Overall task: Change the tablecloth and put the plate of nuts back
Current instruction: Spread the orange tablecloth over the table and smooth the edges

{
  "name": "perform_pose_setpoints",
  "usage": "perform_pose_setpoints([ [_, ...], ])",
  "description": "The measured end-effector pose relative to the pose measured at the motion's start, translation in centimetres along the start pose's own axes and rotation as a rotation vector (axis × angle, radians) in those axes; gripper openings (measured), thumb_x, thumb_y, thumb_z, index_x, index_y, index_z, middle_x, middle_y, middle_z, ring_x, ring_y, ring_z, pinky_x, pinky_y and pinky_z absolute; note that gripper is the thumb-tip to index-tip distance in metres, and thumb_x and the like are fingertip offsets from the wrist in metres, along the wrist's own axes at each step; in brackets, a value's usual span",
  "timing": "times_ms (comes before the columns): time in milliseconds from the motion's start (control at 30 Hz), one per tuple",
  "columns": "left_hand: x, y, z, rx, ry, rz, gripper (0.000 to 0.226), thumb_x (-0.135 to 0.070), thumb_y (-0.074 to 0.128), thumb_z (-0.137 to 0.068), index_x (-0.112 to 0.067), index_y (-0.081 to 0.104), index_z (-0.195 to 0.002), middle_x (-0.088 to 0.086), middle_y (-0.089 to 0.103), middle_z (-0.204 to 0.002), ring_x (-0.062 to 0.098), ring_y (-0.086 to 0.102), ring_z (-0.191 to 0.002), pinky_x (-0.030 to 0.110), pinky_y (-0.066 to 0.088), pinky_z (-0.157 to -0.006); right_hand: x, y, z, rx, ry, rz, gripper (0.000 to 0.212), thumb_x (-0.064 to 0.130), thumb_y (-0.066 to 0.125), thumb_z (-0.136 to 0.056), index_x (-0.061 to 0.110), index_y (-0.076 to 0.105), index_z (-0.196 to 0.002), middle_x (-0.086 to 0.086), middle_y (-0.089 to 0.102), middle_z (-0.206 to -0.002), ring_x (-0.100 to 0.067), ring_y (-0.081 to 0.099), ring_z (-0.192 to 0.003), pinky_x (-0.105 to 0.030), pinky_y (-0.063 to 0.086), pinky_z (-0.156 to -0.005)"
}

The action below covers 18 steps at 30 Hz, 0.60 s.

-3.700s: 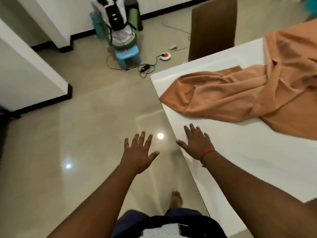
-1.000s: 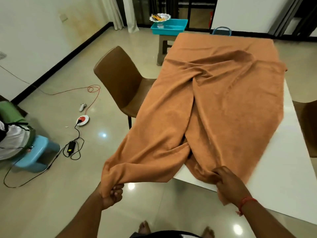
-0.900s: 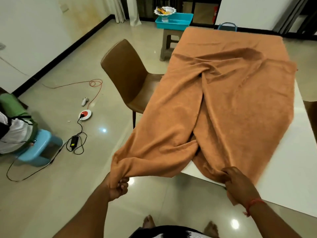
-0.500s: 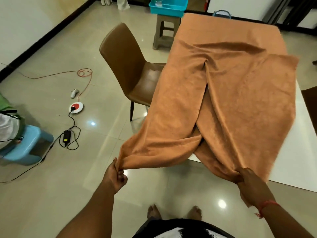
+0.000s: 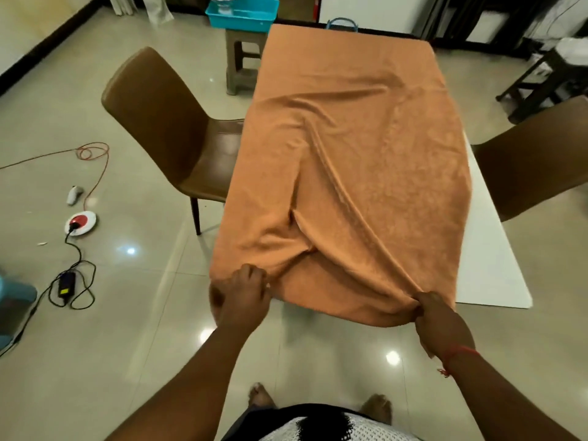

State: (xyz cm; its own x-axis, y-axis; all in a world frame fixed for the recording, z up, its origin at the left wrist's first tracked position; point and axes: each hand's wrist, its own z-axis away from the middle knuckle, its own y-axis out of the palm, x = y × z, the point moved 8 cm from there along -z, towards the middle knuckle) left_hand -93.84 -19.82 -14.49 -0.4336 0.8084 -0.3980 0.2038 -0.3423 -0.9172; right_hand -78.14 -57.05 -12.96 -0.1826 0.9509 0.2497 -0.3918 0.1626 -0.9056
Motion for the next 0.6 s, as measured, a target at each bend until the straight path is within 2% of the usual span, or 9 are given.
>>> perform_pose_setpoints([
  [100,-9.0,3.9,-0.6,0.234,0.282,-0.062,0.047,-0.04,0.046,-0.084,-0.021,0.052,-0.127,0.007,0.052,-0.124,0.03,0.051,-0.111,0.041,0.042,-0.091,-2.8,-1.4,-0.8,-0.038,-0.012,0.003,0.034,0.01,0.045,-0.093,0.022,0.058,-0.122,0.003,0.052,-0.119,-0.022,0.062,-0.071,-0.037,0.056,-0.066],
  [167,-14.4,7.0,-0.4,0.336,0.389,-0.169,0.055,-0.047,0.049,-0.083,-0.026,0.042,-0.133,0.005,0.043,-0.139,0.029,0.043,-0.126,0.044,0.038,-0.104,-5.1,-2.1,-1.7,-0.027,-0.034,0.009,0.033,0.01,0.048,-0.091,0.022,0.059,-0.119,0.003,0.053,-0.12,-0.023,0.062,-0.084,-0.036,0.055,-0.071],
  [267,-21.5,10.9,0.1,0.409,0.458,-0.252,0.073,-0.052,0.059,-0.082,-0.029,0.028,-0.143,0.006,0.03,-0.153,0.03,0.032,-0.137,0.048,0.028,-0.113,-7.6,-2.8,-3.1,-0.011,-0.14,0.039,0.036,0.008,0.051,-0.084,0.024,0.062,-0.116,0.002,0.054,-0.121,-0.024,0.06,-0.1,-0.036,0.053,-0.079],
  [333,-25.6,13.4,0.3,0.454,0.444,-0.309,0.079,-0.054,0.061,-0.083,-0.032,0.021,-0.147,0.006,0.027,-0.156,0.03,0.03,-0.139,0.049,0.026,-0.113,-9.6,-3.4,-3.9,-0.019,-0.225,0.057,0.04,0.008,0.051,-0.083,0.026,0.062,-0.116,0.003,0.055,-0.119,-0.025,0.06,-0.102,-0.035,0.053,-0.079],
  [400,-29.2,15.4,0.2,0.489,0.427,-0.349,0.071,-0.051,0.059,-0.087,-0.037,0.022,-0.146,0.004,0.029,-0.154,0.032,0.033,-0.135,0.049,0.03,-0.11,-12.0,-4.2,-4.6,-0.017,-0.284,0.064,0.041,0.007,0.049,-0.081,0.028,0.061,-0.114,0.004,0.055,-0.116,-0.026,0.06,-0.099,-0.036,0.052,-0.077],
  [467,-32.1,16.6,0.0,0.504,0.415,-0.374,0.054,-0.033,0.049,-0.095,-0.04,0.028,-0.144,0.001,0.033,-0.151,0.031,0.038,-0.13,0.045,0.035,-0.105,-14.4,-5.2,-5.2,-0.022,-0.307,0.076,0.039,0.008,0.046,-0.082,0.029,0.06,-0.112,0.006,0.054,-0.113,-0.026,0.06,-0.095,-0.037,0.052,-0.073],
  [533,-35.4,17.8,-0.3,0.518,0.393,-0.367,0.055,-0.015,0.04,-0.094,-0.039,0.035,-0.143,-0.003,0.039,-0.149,0.028,0.042,-0.127,0.042,0.039,-0.102,-17.8,-6.5,-5.8,-0.035,-0.303,0.089,0.039,0.01,0.044,-0.083,0.03,0.059,-0.113,0.007,0.052,-0.112,-0.024,0.06,-0.094,-0.037,0.053,-0.069],
  [600,-38.4,18.7,-0.5,0.539,0.388,-0.346,0.056,-0.011,0.038,-0.093,-0.039,0.039,-0.142,-0.005,0.044,-0.148,0.025,0.045,-0.126,0.041,0.04,-0.102,-20.7,-7.6,-6.3,-0.057,-0.288,0.095,0.039,0.012,0.045,-0.084,0.032,0.058,-0.114,0.009,0.052,-0.113,-0.022,0.06,-0.096,-0.036,0.053,-0.065],
])
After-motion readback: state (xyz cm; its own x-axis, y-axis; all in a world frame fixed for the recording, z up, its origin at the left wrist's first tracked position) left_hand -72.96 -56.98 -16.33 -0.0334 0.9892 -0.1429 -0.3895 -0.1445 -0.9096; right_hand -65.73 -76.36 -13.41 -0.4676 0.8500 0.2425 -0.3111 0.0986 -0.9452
